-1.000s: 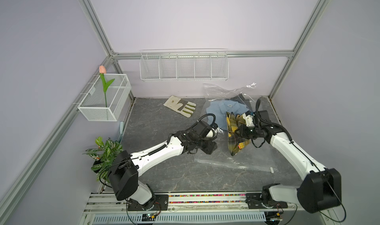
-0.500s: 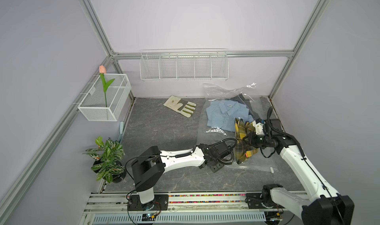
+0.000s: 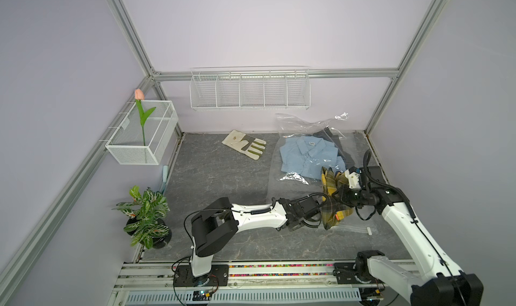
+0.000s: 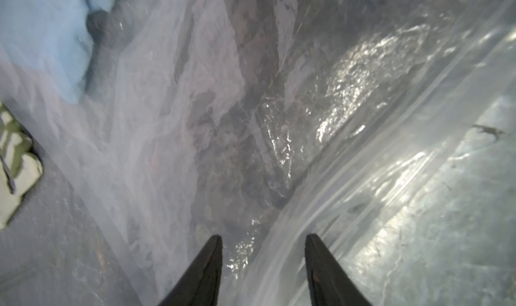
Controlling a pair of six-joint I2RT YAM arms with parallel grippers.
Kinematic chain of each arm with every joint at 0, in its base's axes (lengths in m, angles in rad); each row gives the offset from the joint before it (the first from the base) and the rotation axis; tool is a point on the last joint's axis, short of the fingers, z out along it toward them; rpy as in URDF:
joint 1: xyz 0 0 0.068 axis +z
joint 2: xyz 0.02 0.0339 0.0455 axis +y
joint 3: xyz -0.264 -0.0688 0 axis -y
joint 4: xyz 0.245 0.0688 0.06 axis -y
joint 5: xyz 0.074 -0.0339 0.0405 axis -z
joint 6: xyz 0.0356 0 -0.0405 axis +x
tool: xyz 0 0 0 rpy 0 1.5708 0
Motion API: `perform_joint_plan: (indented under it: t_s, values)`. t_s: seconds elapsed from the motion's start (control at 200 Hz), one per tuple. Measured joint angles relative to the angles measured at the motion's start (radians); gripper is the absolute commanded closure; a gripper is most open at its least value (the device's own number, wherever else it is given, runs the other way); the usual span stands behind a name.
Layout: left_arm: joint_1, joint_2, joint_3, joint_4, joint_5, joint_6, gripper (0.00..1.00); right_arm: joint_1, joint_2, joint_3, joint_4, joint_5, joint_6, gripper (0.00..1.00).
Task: Place the folded shirt into the vacuum bag
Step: Open the vacuum bag at the center of the board.
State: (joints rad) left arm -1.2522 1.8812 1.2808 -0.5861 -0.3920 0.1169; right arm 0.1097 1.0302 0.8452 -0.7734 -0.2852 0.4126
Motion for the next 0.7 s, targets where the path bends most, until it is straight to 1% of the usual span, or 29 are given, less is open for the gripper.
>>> perform_joint_plan:
  t_s: [0.075, 0.24, 0.395, 0.7]
  values:
    - [0.000, 0.000, 0.000, 0.014, -0.009, -0.002, 0.62, -0.006, -0.010, 0.000, -0.019, 0.009, -0.010, 0.93]
    - [0.003, 0.002, 0.000, 0.037, -0.010, -0.010, 0.65, -0.027, -0.037, 0.008, -0.084, 0.025, -0.028, 0.93]
    - [0.011, 0.008, 0.000, 0.063, 0.008, -0.019, 0.65, -0.036, -0.056, 0.038, -0.132, 0.027, -0.033, 0.93]
    - [0.015, 0.048, -0.008, 0.091, 0.058, -0.031, 0.62, -0.042, -0.066, 0.040, -0.158, 0.034, -0.040, 0.93]
